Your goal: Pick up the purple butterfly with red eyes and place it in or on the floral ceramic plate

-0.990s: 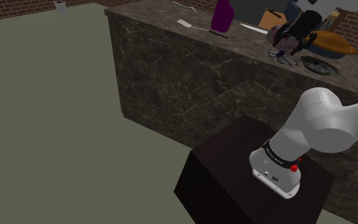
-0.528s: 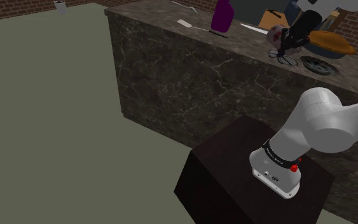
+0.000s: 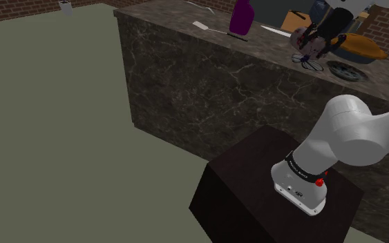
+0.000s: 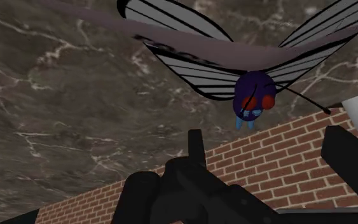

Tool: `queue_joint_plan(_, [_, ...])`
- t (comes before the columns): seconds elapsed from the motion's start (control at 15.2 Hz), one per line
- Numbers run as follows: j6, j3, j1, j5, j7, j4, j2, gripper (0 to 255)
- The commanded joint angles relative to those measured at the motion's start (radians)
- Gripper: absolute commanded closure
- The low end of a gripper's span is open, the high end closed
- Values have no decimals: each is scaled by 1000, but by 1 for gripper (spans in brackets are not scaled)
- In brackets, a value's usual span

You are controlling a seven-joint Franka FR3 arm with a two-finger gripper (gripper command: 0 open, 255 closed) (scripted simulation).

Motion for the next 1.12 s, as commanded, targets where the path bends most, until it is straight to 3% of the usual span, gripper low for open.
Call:
queue_joint_plan(0.0, [-11,18,16,-84,-95,38,-7,0])
queue_joint_plan(0.07, [-15,30,23,-125,-143,57,-12,0])
queue_joint_plan(0.59, [73,21,-6,-149,-128,-66,-43,0])
queue_joint_plan(1.06, [73,21,-6,-149,-128,-66,-43,0])
